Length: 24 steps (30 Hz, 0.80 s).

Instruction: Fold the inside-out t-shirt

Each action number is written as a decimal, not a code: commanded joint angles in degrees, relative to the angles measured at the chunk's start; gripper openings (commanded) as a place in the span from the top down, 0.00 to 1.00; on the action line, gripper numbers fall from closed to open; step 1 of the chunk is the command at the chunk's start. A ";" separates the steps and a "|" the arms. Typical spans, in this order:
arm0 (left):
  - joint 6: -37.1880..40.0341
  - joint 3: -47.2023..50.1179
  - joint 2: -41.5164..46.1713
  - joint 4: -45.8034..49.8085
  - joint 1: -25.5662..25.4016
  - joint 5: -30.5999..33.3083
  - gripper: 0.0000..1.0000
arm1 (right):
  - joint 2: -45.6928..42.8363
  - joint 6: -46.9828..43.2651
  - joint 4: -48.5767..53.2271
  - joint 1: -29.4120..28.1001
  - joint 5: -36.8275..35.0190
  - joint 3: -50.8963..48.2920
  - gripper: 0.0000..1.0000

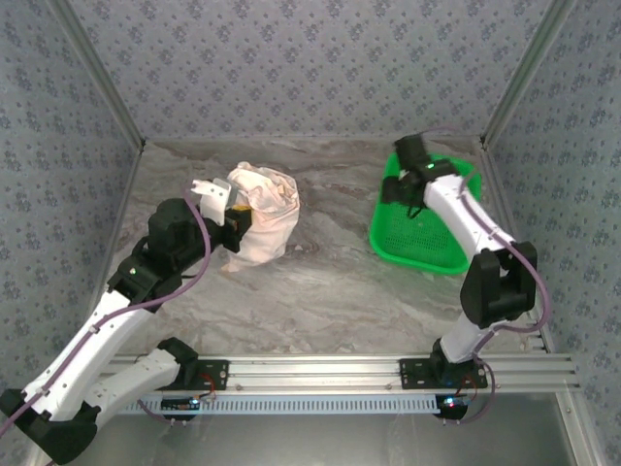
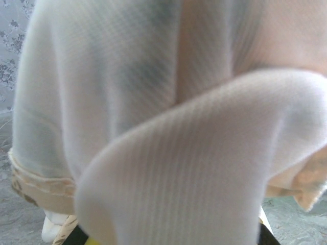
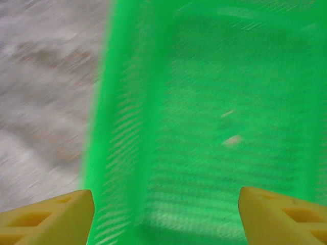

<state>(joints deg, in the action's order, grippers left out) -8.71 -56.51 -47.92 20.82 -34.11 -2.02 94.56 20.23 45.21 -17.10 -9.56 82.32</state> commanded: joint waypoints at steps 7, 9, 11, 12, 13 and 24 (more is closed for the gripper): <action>-1.22 1.65 3.07 -0.43 0.27 2.46 1.00 | 8.79 6.54 3.98 -9.76 1.28 -3.21 0.40; -1.40 1.82 3.19 -0.11 0.27 2.48 1.00 | 10.17 3.58 7.46 -10.33 -4.99 -2.37 0.55; -1.48 1.84 3.37 0.11 0.26 2.54 1.00 | 10.25 0.01 9.67 -9.74 -9.65 -2.24 0.65; -1.57 1.87 3.43 0.26 0.23 2.56 1.00 | 10.25 -2.07 11.22 -8.27 -10.03 -2.20 0.70; -1.57 1.93 3.49 0.25 0.27 2.52 1.00 | 10.47 -3.69 12.49 -6.33 -9.55 -1.66 0.73; -3.71 1.88 1.04 -1.66 0.20 0.18 1.00 | 16.36 -14.94 7.72 10.20 -7.62 3.88 0.81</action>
<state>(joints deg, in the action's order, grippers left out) -10.79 -53.93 -46.57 22.48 -34.11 -0.69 108.75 6.63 52.49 -10.39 -17.63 82.94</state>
